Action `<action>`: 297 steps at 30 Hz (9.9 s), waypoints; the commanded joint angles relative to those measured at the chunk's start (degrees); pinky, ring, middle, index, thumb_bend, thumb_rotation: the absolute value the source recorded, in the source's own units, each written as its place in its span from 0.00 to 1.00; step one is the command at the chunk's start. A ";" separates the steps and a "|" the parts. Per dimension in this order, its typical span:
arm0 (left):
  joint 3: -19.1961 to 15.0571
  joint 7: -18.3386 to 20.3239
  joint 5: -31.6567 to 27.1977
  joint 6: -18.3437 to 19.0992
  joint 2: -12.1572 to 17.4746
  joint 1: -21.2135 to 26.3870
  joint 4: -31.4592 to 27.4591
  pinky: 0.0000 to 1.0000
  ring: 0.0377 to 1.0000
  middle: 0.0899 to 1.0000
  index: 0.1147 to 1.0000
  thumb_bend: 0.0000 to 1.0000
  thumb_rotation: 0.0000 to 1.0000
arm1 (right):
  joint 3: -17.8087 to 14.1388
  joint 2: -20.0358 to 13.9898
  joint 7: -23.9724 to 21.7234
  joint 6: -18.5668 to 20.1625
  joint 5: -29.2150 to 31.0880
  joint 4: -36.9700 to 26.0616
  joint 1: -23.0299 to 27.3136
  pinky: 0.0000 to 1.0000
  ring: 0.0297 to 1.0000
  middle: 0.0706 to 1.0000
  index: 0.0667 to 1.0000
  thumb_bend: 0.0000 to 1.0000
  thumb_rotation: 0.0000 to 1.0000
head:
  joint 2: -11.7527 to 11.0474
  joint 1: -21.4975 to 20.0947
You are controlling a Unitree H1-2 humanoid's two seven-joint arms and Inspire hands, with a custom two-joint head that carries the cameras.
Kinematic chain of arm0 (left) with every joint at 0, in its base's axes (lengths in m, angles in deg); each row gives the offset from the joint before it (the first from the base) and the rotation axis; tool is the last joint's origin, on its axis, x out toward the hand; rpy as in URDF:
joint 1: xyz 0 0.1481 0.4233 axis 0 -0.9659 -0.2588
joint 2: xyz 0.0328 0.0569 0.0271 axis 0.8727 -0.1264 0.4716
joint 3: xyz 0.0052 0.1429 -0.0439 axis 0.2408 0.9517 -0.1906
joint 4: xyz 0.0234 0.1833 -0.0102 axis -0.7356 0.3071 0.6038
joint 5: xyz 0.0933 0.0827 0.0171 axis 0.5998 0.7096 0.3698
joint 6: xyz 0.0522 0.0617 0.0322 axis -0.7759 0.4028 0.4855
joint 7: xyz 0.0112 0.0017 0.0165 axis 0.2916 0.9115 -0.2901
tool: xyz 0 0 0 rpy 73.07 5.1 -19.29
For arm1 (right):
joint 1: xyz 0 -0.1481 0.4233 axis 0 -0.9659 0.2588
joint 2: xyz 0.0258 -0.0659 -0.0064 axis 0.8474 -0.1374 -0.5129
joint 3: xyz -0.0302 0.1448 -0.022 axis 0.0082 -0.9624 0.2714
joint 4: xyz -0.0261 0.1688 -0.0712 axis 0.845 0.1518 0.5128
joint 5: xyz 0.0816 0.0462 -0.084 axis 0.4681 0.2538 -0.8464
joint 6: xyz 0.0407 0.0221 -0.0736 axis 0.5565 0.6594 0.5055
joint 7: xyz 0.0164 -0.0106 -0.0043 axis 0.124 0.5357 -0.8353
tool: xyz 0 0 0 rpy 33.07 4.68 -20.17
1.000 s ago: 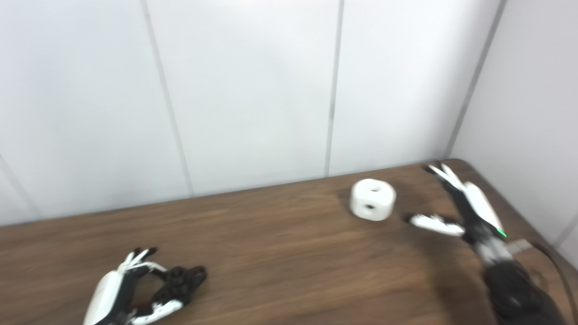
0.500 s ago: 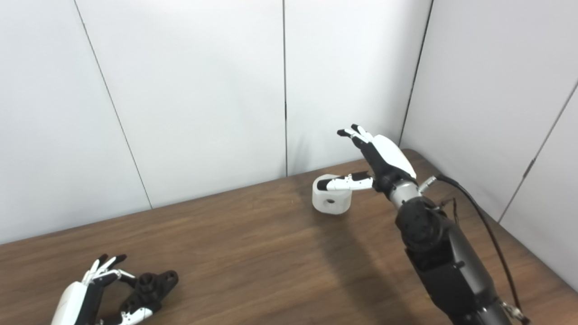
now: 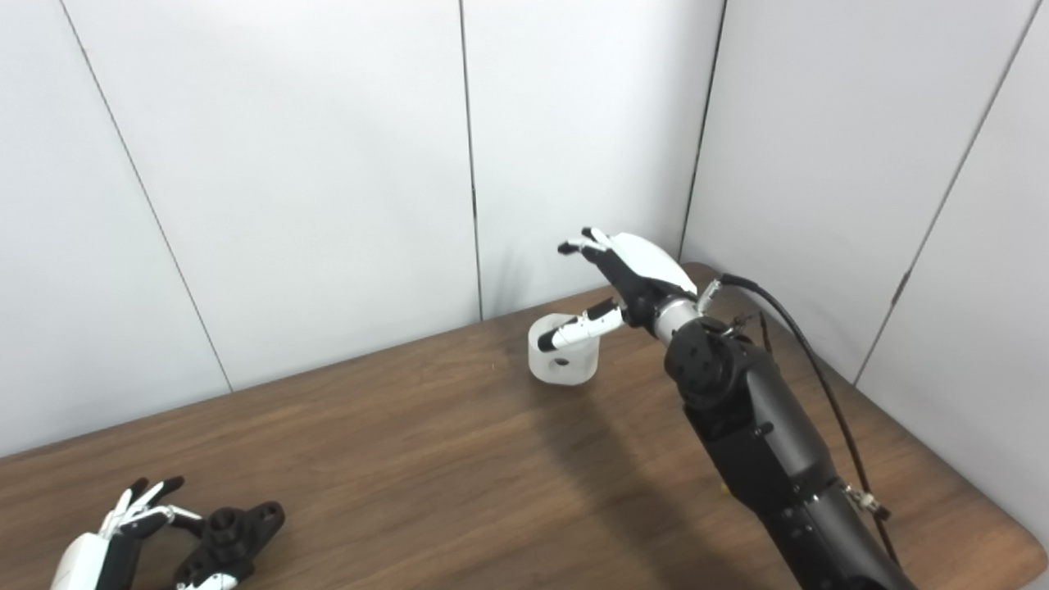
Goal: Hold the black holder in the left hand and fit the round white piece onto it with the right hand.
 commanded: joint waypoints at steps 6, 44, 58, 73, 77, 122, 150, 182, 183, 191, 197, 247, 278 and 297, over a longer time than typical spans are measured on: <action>-0.02 -0.11 0.31 -0.74 0.70 -1.78 1.42 1.00 1.00 0.88 0.42 0.52 0.04 | 1.69 -4.12 -1.28 0.03 -3.51 2.96 4.12 1.00 1.00 1.00 0.87 1.00 0.43 | -0.02 0.14; -0.59 0.53 0.30 -0.95 0.46 -3.06 0.00 1.00 1.00 0.88 0.42 0.52 0.04 | 10.62 -4.96 9.73 -6.08 -1.25 22.03 7.13 1.00 1.00 1.00 0.84 1.00 0.49 | 0.03 0.39; -0.81 0.72 0.09 -0.73 -0.04 -3.41 -0.44 1.00 1.00 0.88 0.42 0.52 0.04 | 12.70 -3.97 9.54 -4.21 -1.30 20.87 8.02 1.00 1.00 1.00 0.83 1.00 0.50 | 0.16 1.02; -1.30 1.42 0.15 -0.07 -0.44 -3.47 -0.79 1.00 1.00 0.88 0.42 0.52 0.04 | 14.18 -3.30 8.73 -2.28 -2.01 18.64 9.04 1.00 1.00 1.00 0.83 1.00 0.49 | 0.04 1.19; -1.35 1.39 0.13 -0.26 -0.46 -3.50 -0.78 1.00 1.00 0.88 0.42 0.52 0.04 | 14.07 -3.06 10.43 -3.40 -2.13 20.46 9.43 0.99 1.00 0.98 0.75 0.99 0.44 | 0.04 1.19; -1.69 1.82 0.12 -0.58 -0.22 -3.64 -0.81 1.00 1.00 0.87 0.42 0.52 0.04 | 14.80 -2.34 23.82 -10.76 -3.19 28.61 9.40 0.89 0.84 0.75 0.44 0.52 0.13 | 0.39 0.75; -1.06 1.63 0.68 0.21 -0.58 -3.22 -0.34 1.00 1.00 0.88 0.42 0.52 0.04 | 9.00 1.10 19.74 -7.07 4.13 13.60 8.29 0.95 0.78 0.67 0.44 0.51 0.14 | 0.18 1.96; 3.40 1.56 5.55 4.88 -5.91 -2.83 -0.62 1.00 1.00 0.90 0.41 0.52 0.04 | 9.07 15.25 10.01 -0.27 11.02 -4.69 5.79 0.73 0.76 0.72 0.44 0.51 0.13 | 4.81 20.62; 3.58 1.46 5.76 5.13 -6.11 -2.79 -0.72 1.00 1.00 0.90 0.41 0.52 0.04 | 9.28 15.64 10.11 -0.51 11.39 -4.39 5.73 0.73 0.76 0.72 0.44 0.51 0.13 | 4.90 21.19; 4.80 1.57 7.55 6.70 -7.71 -2.30 -0.59 1.00 1.00 0.91 0.41 0.52 0.04 | 11.81 17.27 9.89 -2.98 13.63 -3.20 4.94 0.85 0.83 0.73 0.44 0.51 0.13 | 5.71 25.00; 5.64 1.42 7.99 7.80 -8.69 -1.85 -0.28 1.00 1.00 0.91 0.41 0.52 0.05 | 13.45 17.30 9.52 -2.52 13.68 -3.87 4.04 0.85 0.82 0.72 0.44 0.51 0.13 | 6.44 27.33; 6.84 1.24 9.34 9.93 -10.55 -2.49 -3.33 1.00 1.00 0.92 0.41 0.52 0.05 | 19.96 20.96 7.84 -3.26 12.51 -4.22 -4.10 0.87 0.88 0.75 0.44 0.51 0.13 | 9.19 30.48; 7.01 1.64 9.10 11.16 -10.69 -2.80 -5.13 1.00 1.00 0.92 0.41 0.52 0.05 | 23.79 17.71 2.92 -3.69 11.90 -6.53 -3.63 1.00 0.90 0.85 0.86 0.99 0.45 | 10.02 30.21; 6.98 1.54 8.88 11.01 -10.91 -2.67 -4.97 1.00 1.00 0.92 0.41 0.52 0.05 | 21.26 16.66 -2.62 -2.53 20.61 -5.21 -2.06 0.83 0.91 0.93 0.87 1.00 0.48 | 10.33 30.31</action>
